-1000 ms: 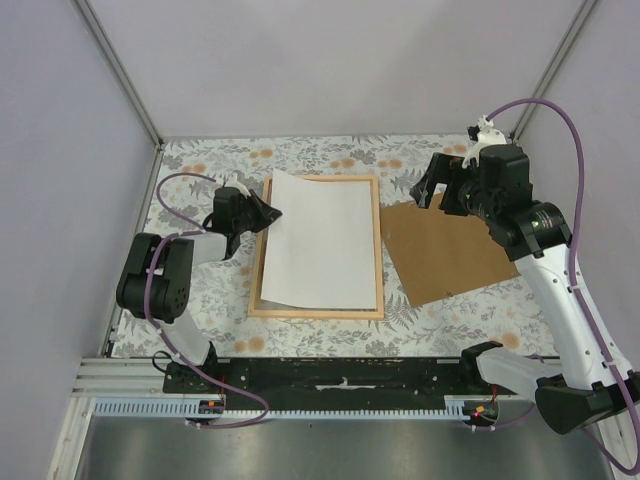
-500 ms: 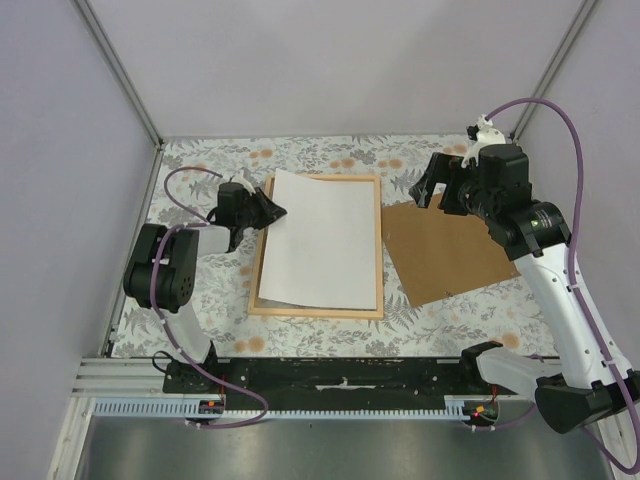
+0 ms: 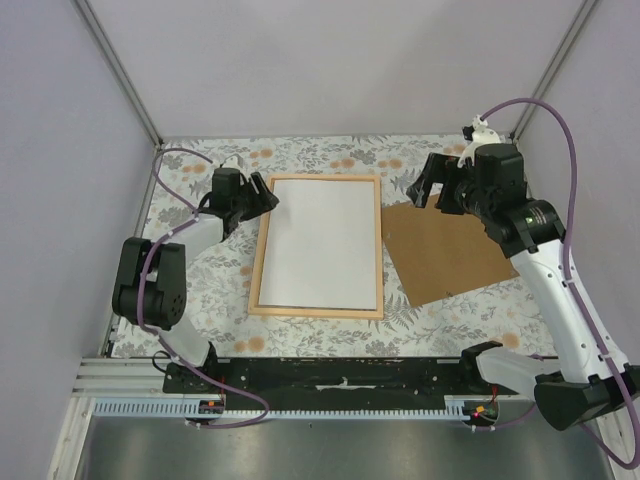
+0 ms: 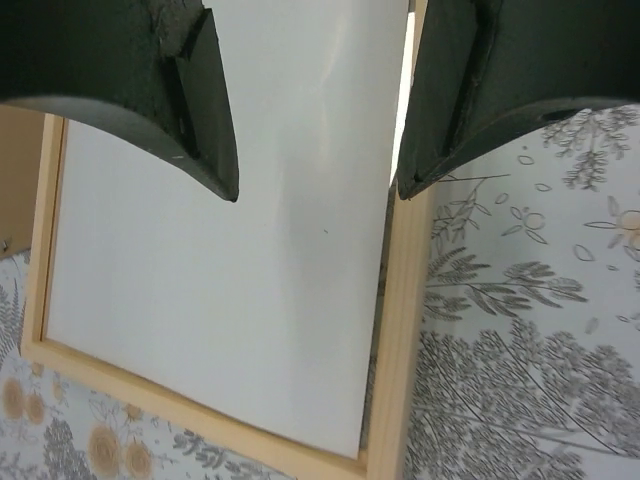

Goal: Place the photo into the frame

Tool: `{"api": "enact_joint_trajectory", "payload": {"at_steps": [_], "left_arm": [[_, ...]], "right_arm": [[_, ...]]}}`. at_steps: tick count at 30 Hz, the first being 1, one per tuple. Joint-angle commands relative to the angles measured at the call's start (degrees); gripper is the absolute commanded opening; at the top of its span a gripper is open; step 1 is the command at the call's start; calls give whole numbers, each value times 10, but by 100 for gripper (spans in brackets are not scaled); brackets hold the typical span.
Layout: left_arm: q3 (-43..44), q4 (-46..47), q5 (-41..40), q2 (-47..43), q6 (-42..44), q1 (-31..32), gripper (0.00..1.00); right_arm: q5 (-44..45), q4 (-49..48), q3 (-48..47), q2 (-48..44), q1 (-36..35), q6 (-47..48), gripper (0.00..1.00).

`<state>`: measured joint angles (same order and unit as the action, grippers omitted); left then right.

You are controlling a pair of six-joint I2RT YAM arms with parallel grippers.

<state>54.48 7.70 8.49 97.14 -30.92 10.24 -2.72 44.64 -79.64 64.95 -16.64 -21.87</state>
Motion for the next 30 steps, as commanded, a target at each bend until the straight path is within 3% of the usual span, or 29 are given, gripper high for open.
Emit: {"api": "enact_joint_trajectory", "payload": {"at_steps": [1, 9, 17, 25, 30], "left_arm": [[44, -103, -99, -48, 52, -1, 70], [6, -181, -117, -96, 7, 14, 53], [-31, -226, -181, -141, -14, 21, 51], [-3, -213, -179, -76, -32, 15, 45], [-13, -209, -179, -49, -48, 3, 36]], "right_arm": [[9, -30, 25, 18, 1, -5, 97], [24, -77, 82, 81, -9, -26, 89], [46, -149, 132, 177, -46, -53, 67], [47, -191, 116, 291, -69, -57, 49], [35, -209, 108, 331, -69, -46, 47]]}}
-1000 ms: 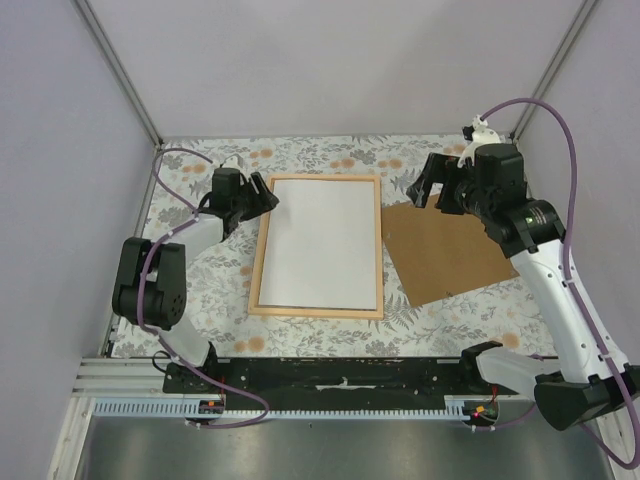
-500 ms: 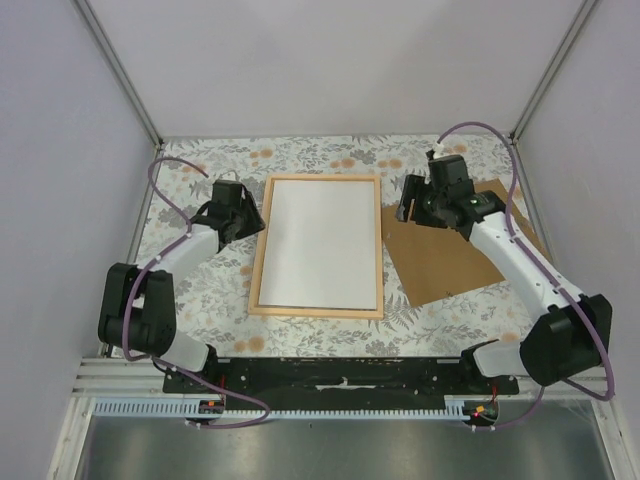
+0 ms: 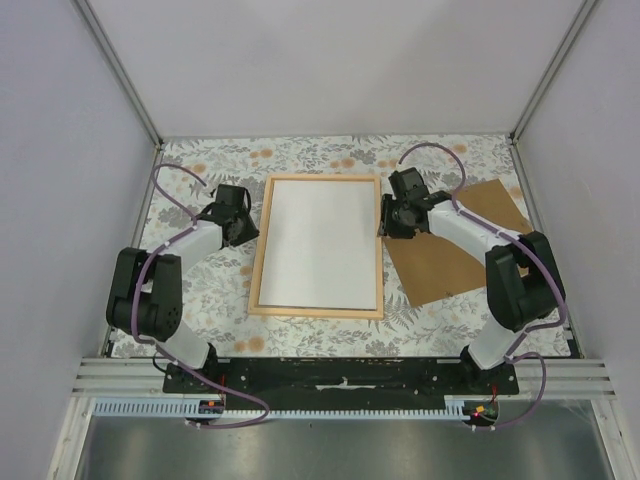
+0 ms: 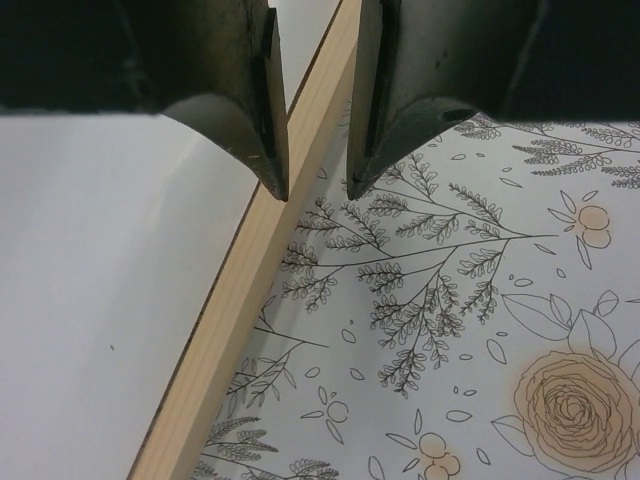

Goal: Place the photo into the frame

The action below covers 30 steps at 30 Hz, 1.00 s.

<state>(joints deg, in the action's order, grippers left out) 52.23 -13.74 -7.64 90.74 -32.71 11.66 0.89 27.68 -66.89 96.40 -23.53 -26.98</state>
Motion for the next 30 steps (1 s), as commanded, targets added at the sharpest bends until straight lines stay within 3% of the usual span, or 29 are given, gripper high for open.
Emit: {"api": "enact_joint_trajectory", "payload": {"at_steps": [1, 20, 30], "left_arm": [[7, 9, -15, 16, -34, -14, 34], [-38, 31, 0, 30, -66, -31, 12], [-62, 28, 1, 3, -66, -41, 11]], "right_arm": [[-3, -41, -20, 24, 0, 7, 47], [-46, -84, -39, 97, -13, 0, 47], [-41, -63, -99, 130, -56, -11, 47]]}}
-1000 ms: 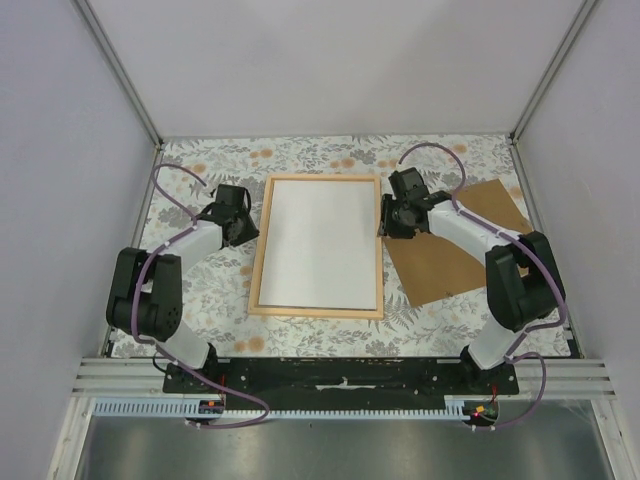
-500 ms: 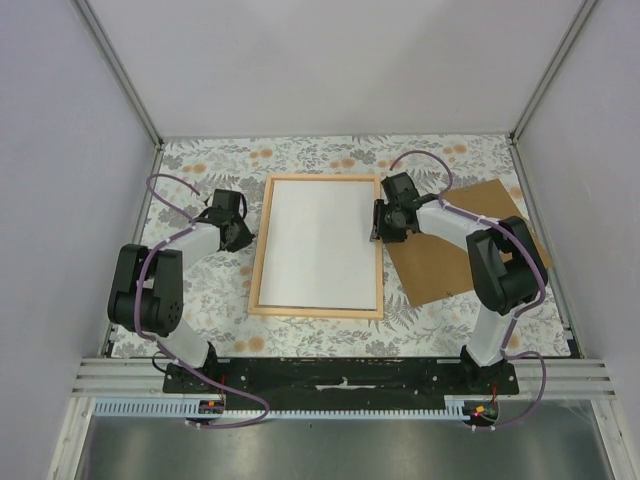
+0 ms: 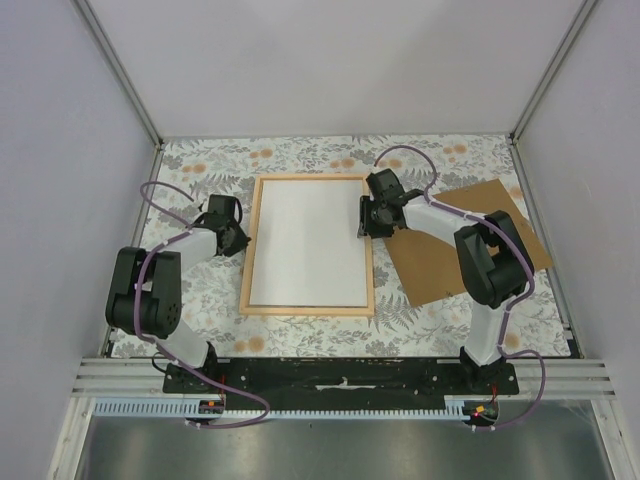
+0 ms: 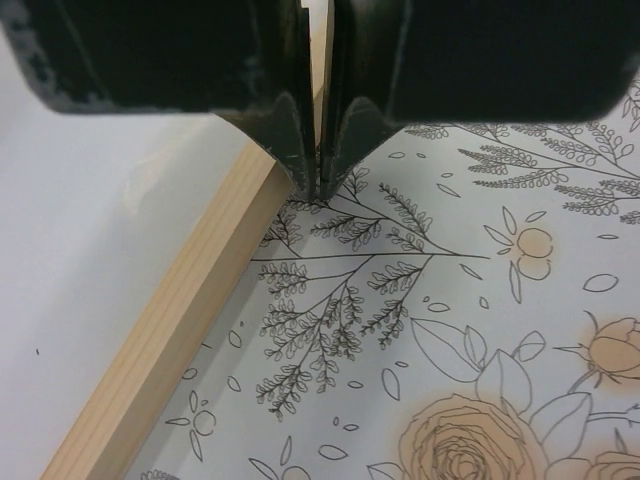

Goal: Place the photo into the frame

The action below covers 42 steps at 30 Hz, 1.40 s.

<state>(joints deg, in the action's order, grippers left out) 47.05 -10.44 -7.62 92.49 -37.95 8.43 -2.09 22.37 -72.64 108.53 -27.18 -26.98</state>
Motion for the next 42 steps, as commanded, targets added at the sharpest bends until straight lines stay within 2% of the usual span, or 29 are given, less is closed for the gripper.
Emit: {"api": "enact_joint_trajectory", "payload": {"at_steps": [1, 6, 10, 12, 14, 18, 20, 22, 27, 33, 38, 42], "left_arm": [[-8, -7, 1, -16, -12, -12, 11], [-1, -27, -13, -35, -6, -37, 11], [26, -47, -11, -52, 15, -56, 16], [38, -54, -10, -64, 23, -55, 20], [45, -55, -3, -78, 28, -55, 27], [62, -58, 49, -100, 46, -49, 33], [80, -60, 91, -103, 55, -28, 35], [100, -71, 95, -105, 69, 11, 37], [133, -69, 123, -96, 69, 134, 38], [164, -35, 159, -54, 48, 264, 37], [179, -20, 188, -21, 46, 314, 37], [183, -20, 192, -15, 50, 329, 37]], "right_arm": [[-11, -10, -43, 10, -22, -11, 47], [-5, 0, -50, 12, -24, -11, 50], [31, 28, -60, -2, -24, 0, 64], [53, 50, -65, -12, -19, 4, 67], [68, 65, -60, -30, -6, 4, 68], [105, 92, -13, -77, 32, -9, 65], [119, 98, 23, -110, 56, -24, 64], [142, 110, 62, -149, 77, -41, 64], [177, 147, 167, -262, 121, -96, 62], [177, 191, 265, -383, 186, -146, 53], [166, 208, 312, -416, 228, -170, 52], [152, 198, 341, -415, 243, -189, 49]]}}
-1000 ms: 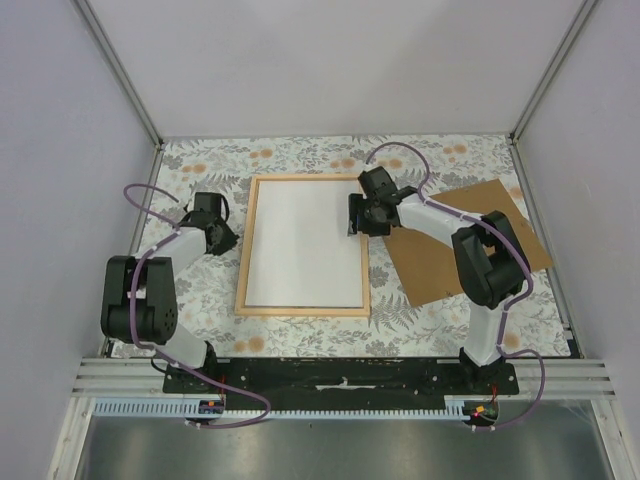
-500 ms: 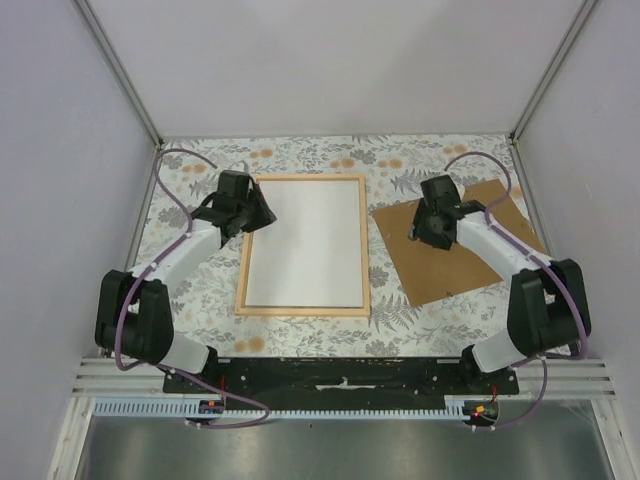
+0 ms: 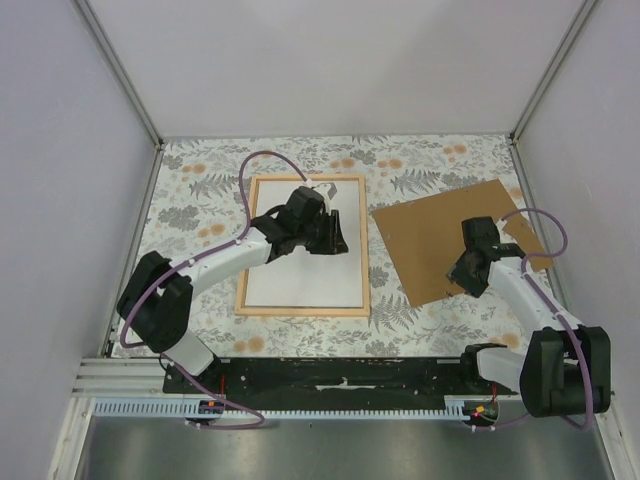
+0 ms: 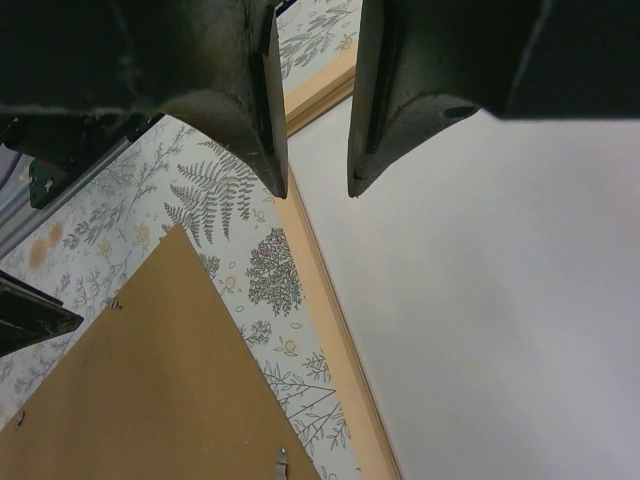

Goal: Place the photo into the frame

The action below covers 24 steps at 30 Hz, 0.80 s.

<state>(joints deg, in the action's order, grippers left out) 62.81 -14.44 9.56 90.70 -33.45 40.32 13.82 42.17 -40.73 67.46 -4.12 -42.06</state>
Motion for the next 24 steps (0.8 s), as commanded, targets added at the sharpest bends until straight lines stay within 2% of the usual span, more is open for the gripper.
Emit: {"api": "enact_joint_trajectory", "payload": {"at_steps": [1, 9, 13, 20, 24], "left_arm": [[28, 19, 21, 4, 6, 11, 36], [33, 13, 26, 9, 15, 10, 36], [36, 14, 31, 15, 15, 10, 35], [52, 19, 35, 33, 11, 10, 35], [53, 20, 22, 32, 4, 10, 35]], "right_arm": [[-13, -4, 27, -3, 13, -44, 48], [-49, -39, 63, 12, 14, -69, 46], [-72, -58, 67, 14, 14, -65, 39], [-44, -8, -21, 8, 10, -1, 37], [-8, 5, -107, 70, -45, 6, 38]]}}
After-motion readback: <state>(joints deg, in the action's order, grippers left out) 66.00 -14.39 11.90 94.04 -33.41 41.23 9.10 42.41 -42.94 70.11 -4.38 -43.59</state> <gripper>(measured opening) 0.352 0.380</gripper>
